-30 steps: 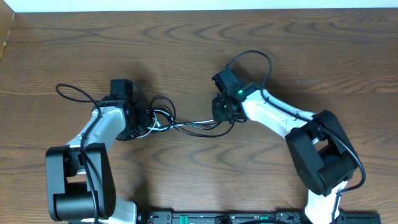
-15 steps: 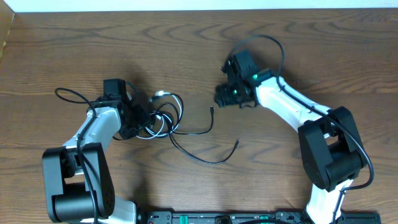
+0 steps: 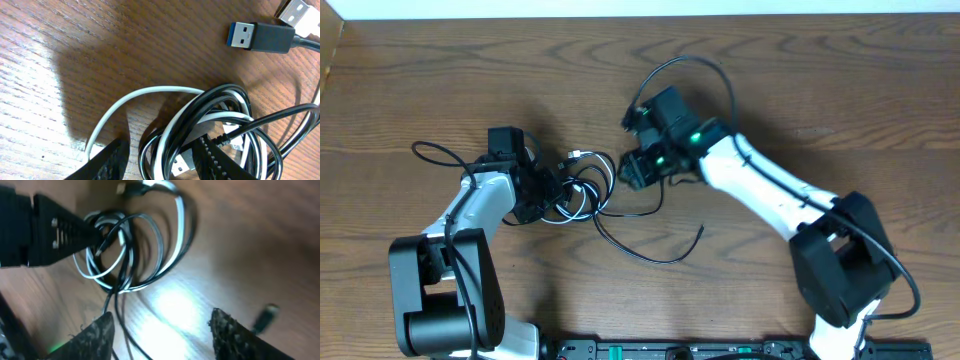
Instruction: Untangle cables
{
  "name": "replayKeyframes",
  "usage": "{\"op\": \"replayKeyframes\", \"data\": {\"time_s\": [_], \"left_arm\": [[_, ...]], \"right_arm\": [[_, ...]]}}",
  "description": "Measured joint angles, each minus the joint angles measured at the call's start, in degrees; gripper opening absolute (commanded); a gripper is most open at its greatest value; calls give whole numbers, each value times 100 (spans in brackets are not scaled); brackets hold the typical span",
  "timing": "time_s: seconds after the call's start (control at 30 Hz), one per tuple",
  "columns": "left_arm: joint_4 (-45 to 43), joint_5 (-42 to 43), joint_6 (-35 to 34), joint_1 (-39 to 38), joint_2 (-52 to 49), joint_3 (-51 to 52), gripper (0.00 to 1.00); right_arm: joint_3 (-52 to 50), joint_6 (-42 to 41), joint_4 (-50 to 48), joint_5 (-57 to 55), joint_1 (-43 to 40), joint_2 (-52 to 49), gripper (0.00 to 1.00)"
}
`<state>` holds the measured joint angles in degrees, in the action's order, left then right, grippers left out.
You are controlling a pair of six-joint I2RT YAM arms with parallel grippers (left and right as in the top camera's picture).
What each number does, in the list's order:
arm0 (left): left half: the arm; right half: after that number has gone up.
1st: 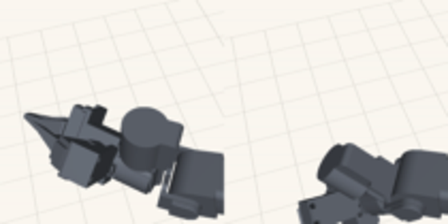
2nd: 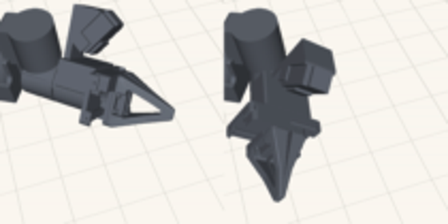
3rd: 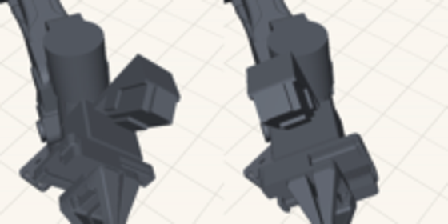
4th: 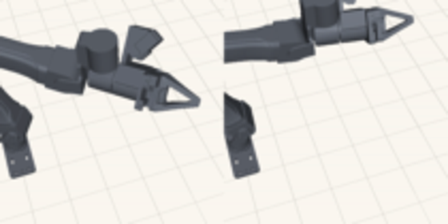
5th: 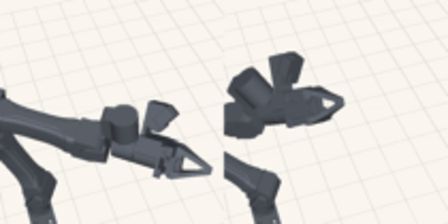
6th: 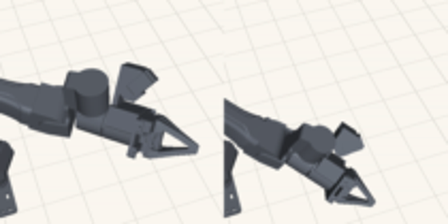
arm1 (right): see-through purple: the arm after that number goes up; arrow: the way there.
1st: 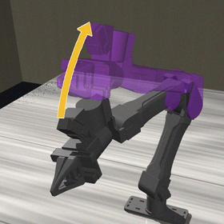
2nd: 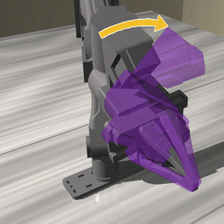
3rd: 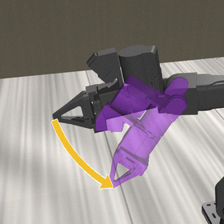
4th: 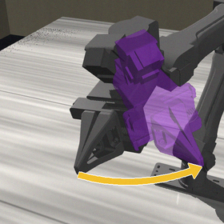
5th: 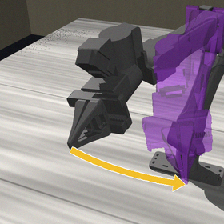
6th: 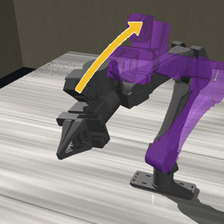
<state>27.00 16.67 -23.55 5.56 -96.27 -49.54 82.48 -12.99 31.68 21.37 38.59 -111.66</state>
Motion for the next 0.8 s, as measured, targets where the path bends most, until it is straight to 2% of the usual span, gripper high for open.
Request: {"op": "replayKeyframes", "data": {"time_s": [0.2,0.47,0.8], "left_arm": [[31,11,2,0,0,0,48],[192,109,0,-4,0,0,48],[157,114,0,-4,2,7,48]], "right_arm": [[-7,-33,-275,-588,529,-339,70],[-50,-227,-898,-1362,863,-925,69],[-50,-306,-1263,-1628,874,-975,69]]}}
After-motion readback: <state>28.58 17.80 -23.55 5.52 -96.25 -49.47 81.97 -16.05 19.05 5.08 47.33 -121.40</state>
